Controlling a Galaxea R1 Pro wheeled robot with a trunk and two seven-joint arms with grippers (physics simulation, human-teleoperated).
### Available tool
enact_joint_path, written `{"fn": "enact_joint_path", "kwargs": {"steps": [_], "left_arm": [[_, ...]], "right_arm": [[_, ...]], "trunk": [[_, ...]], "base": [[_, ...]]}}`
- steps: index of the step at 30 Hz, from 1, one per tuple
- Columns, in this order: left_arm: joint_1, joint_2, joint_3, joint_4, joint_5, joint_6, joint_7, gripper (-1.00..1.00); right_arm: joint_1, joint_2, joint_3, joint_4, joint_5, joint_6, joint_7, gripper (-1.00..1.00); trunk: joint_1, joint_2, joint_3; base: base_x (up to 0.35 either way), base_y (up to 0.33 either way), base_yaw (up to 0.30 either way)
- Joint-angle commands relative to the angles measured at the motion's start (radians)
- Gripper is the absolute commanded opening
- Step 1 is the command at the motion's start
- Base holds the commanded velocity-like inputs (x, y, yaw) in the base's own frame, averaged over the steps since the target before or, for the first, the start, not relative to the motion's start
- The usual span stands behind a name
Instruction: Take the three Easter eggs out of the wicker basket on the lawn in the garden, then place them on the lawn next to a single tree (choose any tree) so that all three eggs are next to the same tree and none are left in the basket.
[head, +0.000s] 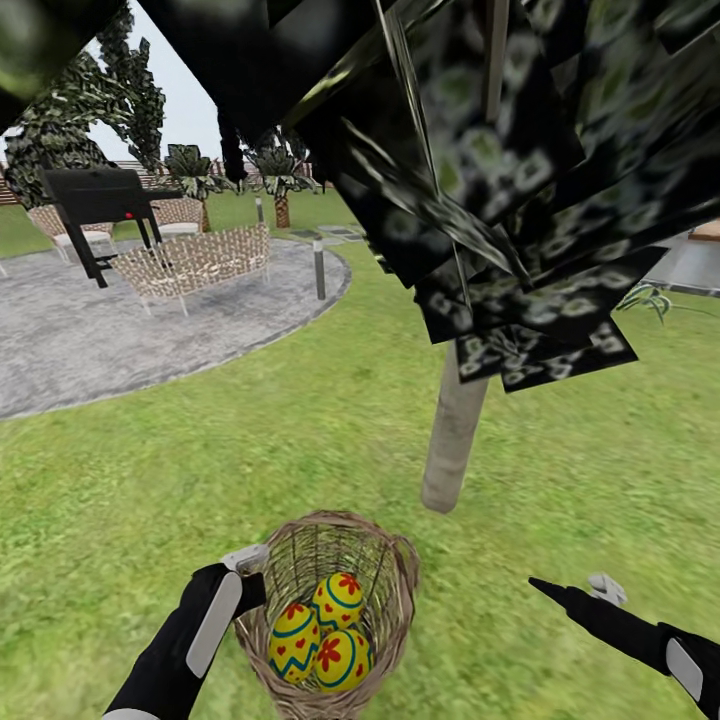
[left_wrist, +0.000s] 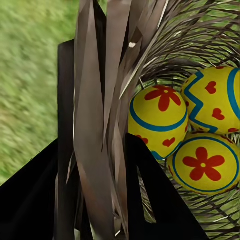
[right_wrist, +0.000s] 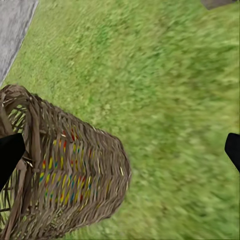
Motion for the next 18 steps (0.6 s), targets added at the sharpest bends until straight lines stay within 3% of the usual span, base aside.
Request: {"fn": "enact_joint_path", "kwargs": {"steps": [1, 8, 18], "left_arm": [[0.0, 0.0, -0.001, -0.001, 0.006, -0.004, -0.001, -1.0], [0.0, -0.01, 0.001, -0.002, 0.006, -0.005, 0.001, -1.0], [0.0, -0.012, -0.001, -0.001, 0.006, -0.003, 0.001, -1.0]], "right_arm": [[0.0, 0.0, 0.0, 0.0, 0.0, 0.0, 0.0, 1.0], [0.0, 0.0, 0.0, 0.001, 0.0, 0.0, 0.0, 1.0], [0.0, 0.0, 0.0, 0.002, 0.0, 0.0, -0.001, 1.0]], "trunk": [[0.0, 0.0, 0.0], [0.0, 0.0, 0.0], [0.038, -0.07, -0.031]], "base": [[0.321, 0.0, 0.0], [0.038, 0.0, 0.0], [0.0, 0.0, 0.0]]}}
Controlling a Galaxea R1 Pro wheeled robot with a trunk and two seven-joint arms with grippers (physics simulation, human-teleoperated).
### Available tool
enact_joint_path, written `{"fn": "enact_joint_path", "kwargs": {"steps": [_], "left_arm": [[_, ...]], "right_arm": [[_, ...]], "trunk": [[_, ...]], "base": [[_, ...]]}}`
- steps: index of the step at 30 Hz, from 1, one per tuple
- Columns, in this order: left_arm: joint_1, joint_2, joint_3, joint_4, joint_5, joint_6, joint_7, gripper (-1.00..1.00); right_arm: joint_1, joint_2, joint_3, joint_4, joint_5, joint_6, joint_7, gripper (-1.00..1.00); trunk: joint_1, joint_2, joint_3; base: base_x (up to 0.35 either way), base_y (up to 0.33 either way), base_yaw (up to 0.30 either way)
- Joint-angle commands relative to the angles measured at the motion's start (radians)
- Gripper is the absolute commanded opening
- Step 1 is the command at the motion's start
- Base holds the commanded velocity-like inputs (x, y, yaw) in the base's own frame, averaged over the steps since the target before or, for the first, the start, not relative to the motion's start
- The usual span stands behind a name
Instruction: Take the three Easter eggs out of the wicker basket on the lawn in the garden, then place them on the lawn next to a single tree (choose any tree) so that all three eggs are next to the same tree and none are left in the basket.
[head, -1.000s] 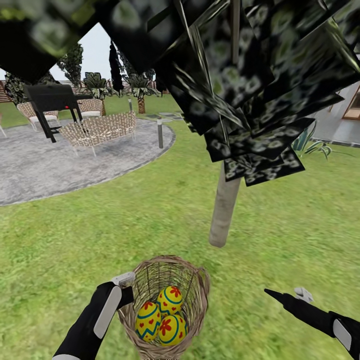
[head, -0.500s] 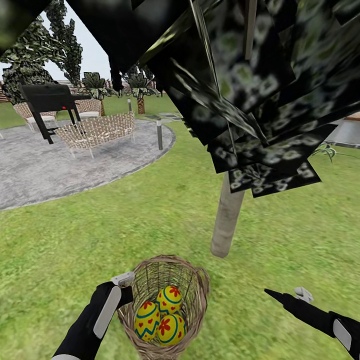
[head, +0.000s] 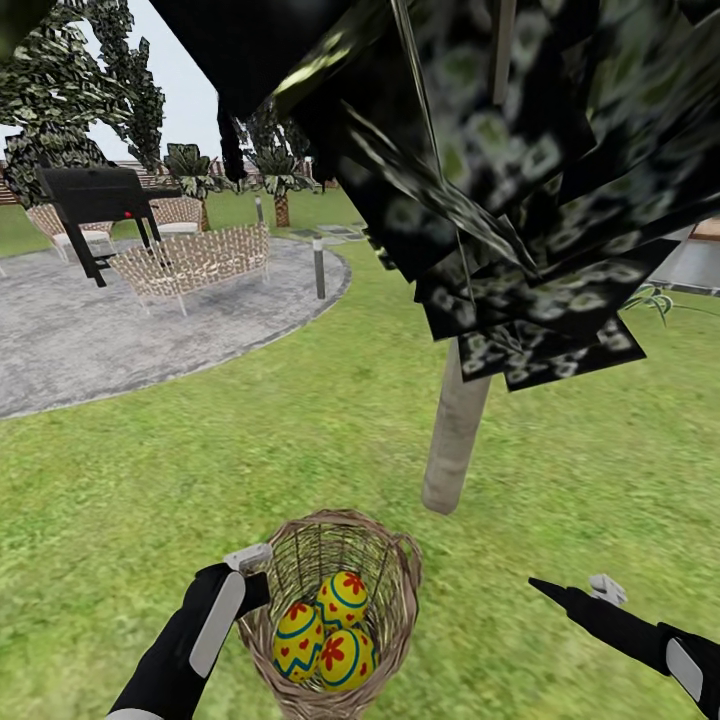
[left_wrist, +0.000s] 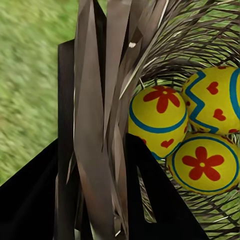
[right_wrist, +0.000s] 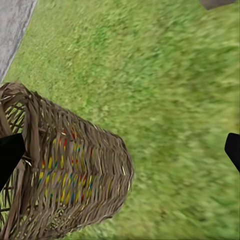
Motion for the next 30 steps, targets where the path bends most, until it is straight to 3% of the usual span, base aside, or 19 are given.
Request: {"fn": "enact_joint_path", "kwargs": {"steps": [1, 23, 30], "left_arm": [[0.0, 0.0, 0.0, 0.0, 0.004, -0.002, 0.001, -1.0], [0.0, -0.001, 0.003, 0.0, 0.004, -0.001, 0.003, -1.0], [0.0, 0.001, 0.003, 0.0, 0.004, 0.004, 0.002, -1.0]], "right_arm": [[0.0, 0.0, 0.0, 0.0, 0.0, 0.0, 0.0, 1.0], [0.0, 0.001, 0.0, -0.001, 0.001, 0.0, 0.0, 1.0], [0.0, 0.0, 0.0, 0.0, 0.0, 0.0, 0.0, 1.0]], "trunk": [[0.004, -0.007, -0.003], [0.088, -0.161, -0.072], [0.088, -0.161, -0.072]], "base": [[0.0, 0.0, 0.0], [0.0, 0.0, 0.0], [0.048, -0.035, 0.0]]}}
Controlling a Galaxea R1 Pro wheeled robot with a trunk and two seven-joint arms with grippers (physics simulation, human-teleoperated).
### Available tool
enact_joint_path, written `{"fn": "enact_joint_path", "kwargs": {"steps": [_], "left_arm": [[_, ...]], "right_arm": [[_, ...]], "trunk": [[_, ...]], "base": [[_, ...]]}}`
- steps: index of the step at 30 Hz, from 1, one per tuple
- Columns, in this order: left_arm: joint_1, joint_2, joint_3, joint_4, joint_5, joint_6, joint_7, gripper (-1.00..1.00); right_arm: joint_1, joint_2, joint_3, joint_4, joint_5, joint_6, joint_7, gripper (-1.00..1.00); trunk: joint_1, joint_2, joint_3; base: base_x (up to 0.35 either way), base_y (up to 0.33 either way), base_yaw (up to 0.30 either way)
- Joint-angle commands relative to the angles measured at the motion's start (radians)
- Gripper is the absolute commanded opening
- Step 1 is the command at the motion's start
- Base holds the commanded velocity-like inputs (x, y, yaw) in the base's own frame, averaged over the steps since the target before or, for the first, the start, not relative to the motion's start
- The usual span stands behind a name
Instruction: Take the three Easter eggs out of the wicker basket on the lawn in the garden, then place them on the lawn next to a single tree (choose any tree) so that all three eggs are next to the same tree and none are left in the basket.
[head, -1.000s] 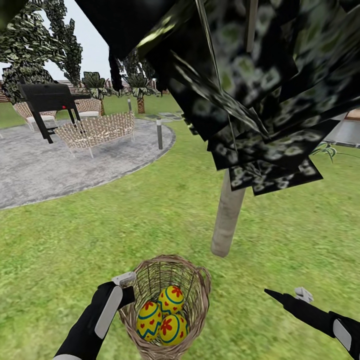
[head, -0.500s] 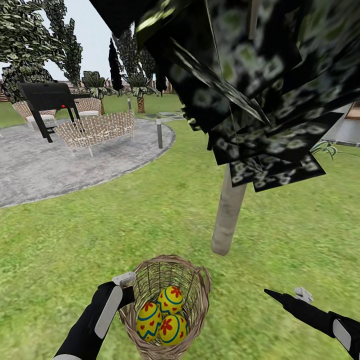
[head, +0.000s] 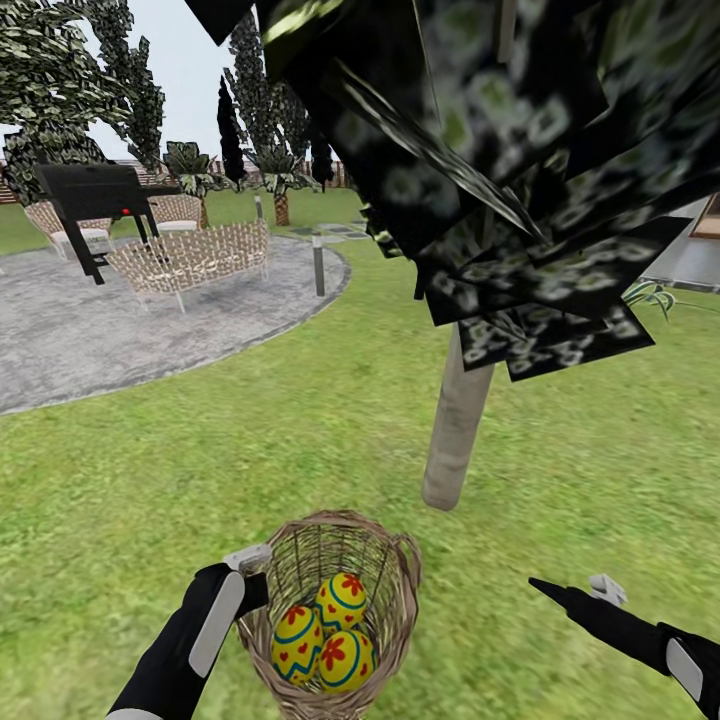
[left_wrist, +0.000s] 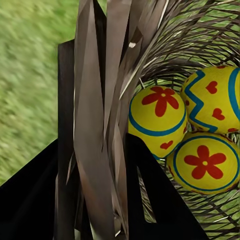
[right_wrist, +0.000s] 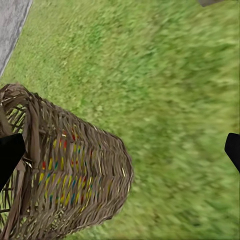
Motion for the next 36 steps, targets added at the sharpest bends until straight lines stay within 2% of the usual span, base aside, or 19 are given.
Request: {"fn": "enact_joint_path", "kwargs": {"steps": [1, 6, 16, 18, 19, 21, 29, 36], "left_arm": [[0.0, 0.0, 0.0, -0.001, 0.005, -0.005, 0.0, -1.0], [0.0, 0.001, -0.003, 0.0, 0.004, -0.009, -0.003, -1.0], [0.0, 0.003, -0.003, 0.0, 0.004, -0.009, -0.003, -1.0], [0.006, 0.006, 0.0, -0.001, 0.001, -0.011, -0.002, -1.0], [0.006, 0.006, 0.0, -0.001, -0.014, -0.009, -0.002, -1.0], [0.006, 0.006, 0.0, -0.003, -0.015, -0.008, -0.002, -1.0], [0.006, 0.003, 0.0, -0.001, 0.002, -0.003, -0.001, -1.0], [0.006, 0.002, 0.0, -0.002, 0.002, -0.002, 0.0, -1.0]], "right_arm": [[0.0, 0.0, 0.0, 0.0, 0.0, 0.0, 0.0, 1.0], [0.0, 0.0, 0.0, 0.0, 0.0, 0.0, 0.0, 1.0], [0.0, 0.0, 0.0, -0.001, 0.001, 0.0, 0.0, 1.0], [-0.001, 0.005, -0.006, 0.01, -0.008, 0.0, 0.0, 1.0], [-0.001, 0.005, -0.004, 0.015, -0.004, 0.002, 0.0, 1.0], [-0.002, 0.009, -0.002, 0.014, 0.004, 0.004, 0.001, 1.0], [-0.002, 0.011, -0.002, 0.014, 0.007, 0.005, 0.006, 1.0], [-0.002, 0.01, -0.002, 0.013, 0.009, 0.005, 0.01, 1.0]], "trunk": [[0.0, 0.0, 0.0], [0.0, 0.0, 0.0], [0.0, 0.0, 0.0], [0.0, 0.0, 0.0], [0.0, 0.0, 0.0], [0.0, 0.0, 0.0], [0.031, -0.056, -0.025], [0.057, -0.105, -0.047]], "base": [[0.018, -0.014, 0.0], [0.046, -0.001, 0.0], [0.326, -0.003, 0.0], [0.0, 0.0, 0.0], [0.0, 0.0, 0.0], [0.0, 0.0, 0.0], [0.0, 0.0, 0.0], [0.0, 0.0, 0.0]]}}
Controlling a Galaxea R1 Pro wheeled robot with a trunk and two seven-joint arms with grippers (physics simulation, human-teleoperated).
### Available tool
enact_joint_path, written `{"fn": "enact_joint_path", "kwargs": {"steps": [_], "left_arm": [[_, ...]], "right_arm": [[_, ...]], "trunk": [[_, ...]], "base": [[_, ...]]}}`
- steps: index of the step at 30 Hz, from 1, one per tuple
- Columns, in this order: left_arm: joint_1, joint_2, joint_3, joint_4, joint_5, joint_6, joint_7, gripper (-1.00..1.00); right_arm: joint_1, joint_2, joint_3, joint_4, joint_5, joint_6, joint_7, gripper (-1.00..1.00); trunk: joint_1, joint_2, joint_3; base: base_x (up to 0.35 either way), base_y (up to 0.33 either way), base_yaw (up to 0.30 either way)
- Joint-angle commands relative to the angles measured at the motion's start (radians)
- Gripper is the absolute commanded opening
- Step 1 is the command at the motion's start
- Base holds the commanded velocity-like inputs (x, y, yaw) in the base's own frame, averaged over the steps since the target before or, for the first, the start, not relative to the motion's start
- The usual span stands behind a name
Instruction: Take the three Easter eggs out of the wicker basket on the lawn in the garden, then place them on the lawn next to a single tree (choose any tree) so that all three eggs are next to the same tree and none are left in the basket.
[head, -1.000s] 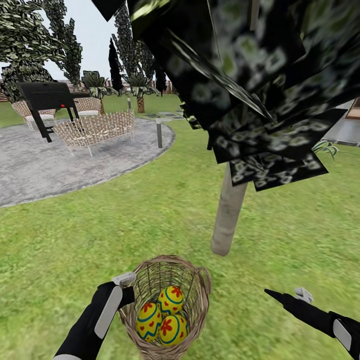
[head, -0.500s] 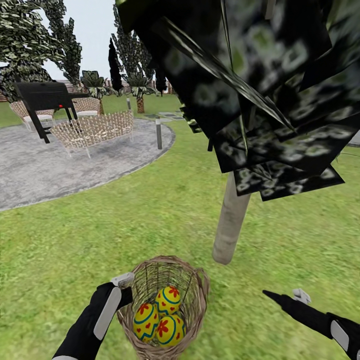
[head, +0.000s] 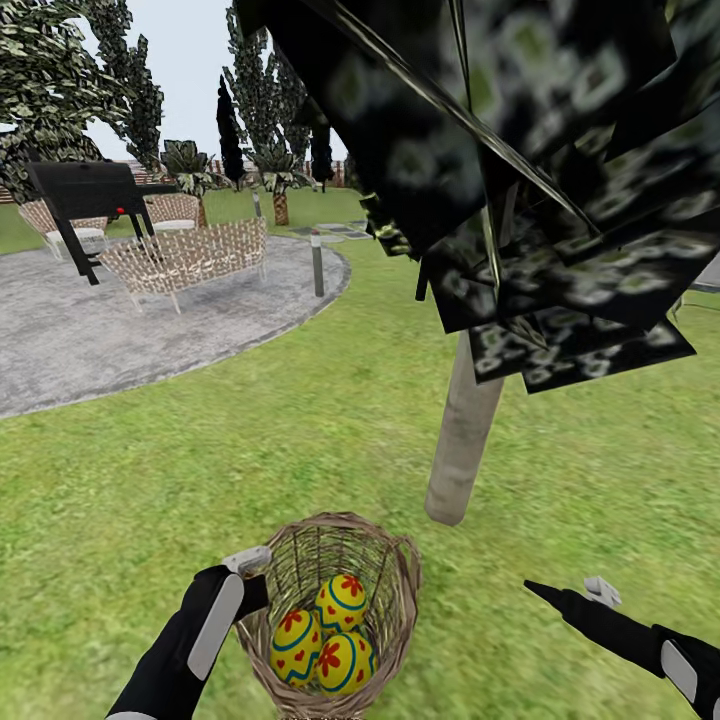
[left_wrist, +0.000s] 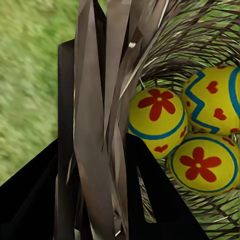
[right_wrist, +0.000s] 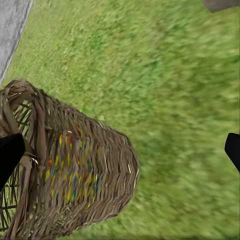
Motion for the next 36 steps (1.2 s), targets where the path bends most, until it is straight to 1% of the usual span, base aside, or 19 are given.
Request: {"fn": "enact_joint_path", "kwargs": {"steps": [1, 36], "left_arm": [[0.0, 0.0, 0.0, 0.0, 0.002, 0.0, 0.0, -1.0], [0.0, 0.0, 0.003, -0.011, 0.003, 0.004, 0.0, -1.0]], "right_arm": [[0.0, 0.0, 0.0, 0.0, 0.0, 0.0, 0.0, 1.0], [0.0, -0.001, 0.0, -0.007, 0.001, 0.002, 0.002, 1.0]], "trunk": [[0.004, -0.007, -0.003], [0.138, -0.252, -0.113]], "base": [[0.0, 0.0, 0.0], [0.0, 0.0, 0.0]]}}
